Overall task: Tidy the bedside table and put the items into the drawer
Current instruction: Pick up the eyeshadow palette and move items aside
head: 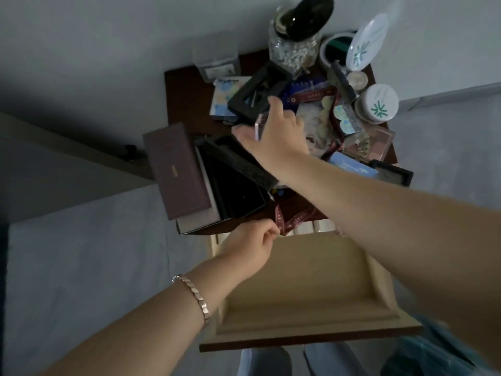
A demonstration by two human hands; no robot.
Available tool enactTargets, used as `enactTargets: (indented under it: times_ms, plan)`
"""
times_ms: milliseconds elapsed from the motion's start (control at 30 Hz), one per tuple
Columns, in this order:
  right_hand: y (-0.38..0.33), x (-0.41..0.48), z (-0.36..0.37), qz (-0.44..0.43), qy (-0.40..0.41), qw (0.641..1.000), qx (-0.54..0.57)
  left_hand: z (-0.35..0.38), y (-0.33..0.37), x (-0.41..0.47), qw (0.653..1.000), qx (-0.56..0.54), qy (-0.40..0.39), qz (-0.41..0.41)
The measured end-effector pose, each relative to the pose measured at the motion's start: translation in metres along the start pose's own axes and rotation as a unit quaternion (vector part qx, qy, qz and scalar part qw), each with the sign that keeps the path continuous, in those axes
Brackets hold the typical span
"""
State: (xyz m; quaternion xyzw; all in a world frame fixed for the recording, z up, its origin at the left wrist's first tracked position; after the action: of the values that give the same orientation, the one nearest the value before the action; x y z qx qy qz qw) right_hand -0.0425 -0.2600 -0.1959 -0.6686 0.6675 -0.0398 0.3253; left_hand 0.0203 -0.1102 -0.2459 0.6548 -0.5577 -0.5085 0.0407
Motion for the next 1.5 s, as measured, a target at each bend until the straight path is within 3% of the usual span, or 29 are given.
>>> enactTargets:
  times_ms: [67, 167, 267, 333, 433, 467, 500, 600, 700, 800, 933, 1067, 1133, 1200, 1233, 1400, 1467, 1500]
  plan:
    - [-0.006, 0.016, 0.015, 0.036, -0.017, 0.999, 0.001, -0.016, -0.013, -0.009, 0.998, -0.043, 0.042, -0.006]
    - [0.002, 0.023, 0.024, 0.084, 0.014, 0.991, 0.106, -0.031, -0.025, -0.02, 0.986, -0.133, 0.094, -0.022]
    - [0.004, -0.006, 0.005, 0.052, 0.077, 0.978, 0.186, -0.046, -0.02, -0.031, 0.936, -0.301, 0.179, -0.042]
    - [0.005, -0.041, -0.018, 0.018, 0.118, 0.97, 0.214, -0.057, -0.016, -0.035, 0.846, -0.469, 0.244, -0.064]
    - [0.01, -0.093, -0.031, -0.032, 0.109, 0.973, 0.202, -0.049, 0.002, -0.03, 0.648, -0.733, 0.186, -0.084]
    - [0.015, -0.106, -0.028, -0.033, 0.084, 0.975, 0.203, -0.044, 0.011, -0.029, 0.61, -0.773, 0.15, -0.085]
    - [0.022, -0.117, -0.022, -0.027, 0.06, 0.978, 0.198, -0.038, 0.022, -0.03, 0.595, -0.791, 0.114, -0.086]
    - [0.049, -0.142, -0.007, -0.01, 0.041, 0.992, 0.122, -0.01, 0.036, -0.03, 0.61, -0.784, 0.036, -0.11]
    - [0.076, -0.154, 0.007, -0.001, 0.02, 0.996, 0.091, 0.024, 0.042, -0.034, 0.652, -0.744, -0.034, -0.141]
    - [0.099, -0.164, 0.024, 0.013, -0.049, 0.997, 0.056, 0.048, 0.043, -0.038, 0.701, -0.693, -0.082, -0.149]
    - [0.12, -0.173, 0.045, 0.0, -0.119, 0.99, 0.072, 0.06, 0.032, -0.032, 0.844, -0.52, -0.041, -0.126]
    - [0.157, -0.18, 0.064, 0.138, -0.158, 0.959, 0.192, 0.075, 0.025, -0.025, 0.868, -0.469, -0.009, -0.163]
    - [0.172, -0.187, 0.077, 0.219, -0.197, 0.898, 0.325, 0.084, 0.024, -0.019, 0.878, -0.446, -0.013, -0.174]
    - [0.182, -0.194, 0.094, 0.307, -0.218, 0.773, 0.511, 0.092, 0.022, -0.012, 0.881, -0.436, -0.004, -0.186]
    - [0.189, -0.195, 0.099, 0.343, -0.205, 0.732, 0.551, 0.094, 0.02, -0.01, 0.885, -0.425, 0.003, -0.192]
    - [0.239, -0.176, 0.123, 0.528, -0.043, 0.591, 0.609, 0.101, 0.007, 0.005, 0.925, -0.321, 0.013, -0.204]
    - [0.248, -0.156, 0.126, 0.54, 0.004, 0.569, 0.62, 0.098, 0.005, 0.007, 0.936, -0.293, 0.004, -0.197]
    - [0.251, -0.142, 0.128, 0.534, 0.018, 0.581, 0.615, 0.096, 0.003, 0.01, 0.942, -0.276, 0.006, -0.189]
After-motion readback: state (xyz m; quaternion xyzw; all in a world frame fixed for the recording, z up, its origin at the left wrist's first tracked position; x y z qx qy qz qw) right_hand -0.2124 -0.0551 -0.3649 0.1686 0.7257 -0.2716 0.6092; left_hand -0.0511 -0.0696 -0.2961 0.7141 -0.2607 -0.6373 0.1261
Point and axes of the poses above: each hand's wrist, its own x-axis towards the middle knuckle, its own z-axis out of the palm, y = z × x, the point moved 7 cm from there along x, towards the middle knuckle, and after that the axes turned 10 degrees about -x, right-handed, at the moved point
